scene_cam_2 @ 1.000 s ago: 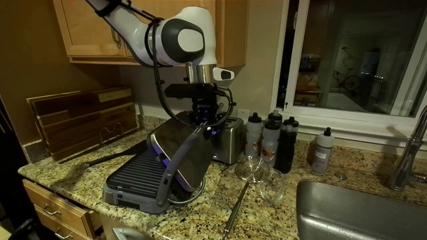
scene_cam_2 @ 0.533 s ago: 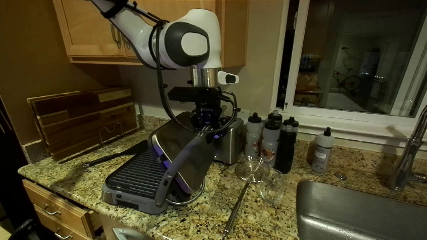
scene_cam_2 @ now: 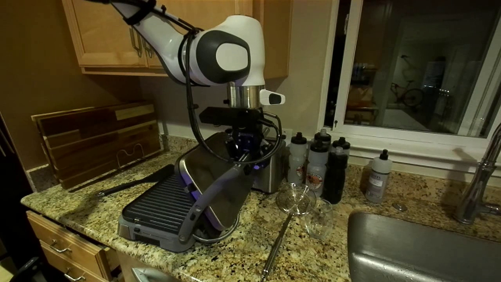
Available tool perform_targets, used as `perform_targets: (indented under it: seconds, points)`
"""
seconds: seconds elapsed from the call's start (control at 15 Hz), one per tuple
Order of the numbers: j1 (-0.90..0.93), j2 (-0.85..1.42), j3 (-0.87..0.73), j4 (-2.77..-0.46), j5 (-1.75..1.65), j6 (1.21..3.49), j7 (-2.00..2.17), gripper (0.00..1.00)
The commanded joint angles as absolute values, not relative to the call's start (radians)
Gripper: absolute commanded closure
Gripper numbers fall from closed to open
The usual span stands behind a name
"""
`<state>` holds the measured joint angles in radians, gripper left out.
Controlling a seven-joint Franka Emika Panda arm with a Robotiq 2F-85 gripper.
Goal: Open the sandwich maker
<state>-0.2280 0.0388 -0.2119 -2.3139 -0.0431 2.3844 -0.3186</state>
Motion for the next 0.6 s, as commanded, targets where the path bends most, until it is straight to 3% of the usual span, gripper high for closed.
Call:
perform_targets:
  seconds: [0.0,0.27,0.33,0.47,0.53]
  points:
    - [-0.216,0.035,-0.198,-2.417,0.015,2.389,-0.328,0.96]
    - [-0.218,0.034,-0.2,-2.41,0.014,2.378,-0.327,0.93]
    - [-0.218,0.034,-0.199,-2.411,0.016,2.374,-0.327,0.68]
    - [-0.218,0.03,-0.199,-2.408,0.01,2.369,-0.324,0.67]
    - [-0.216,0.028,-0.197,-2.402,0.007,2.365,-0.322,0.6]
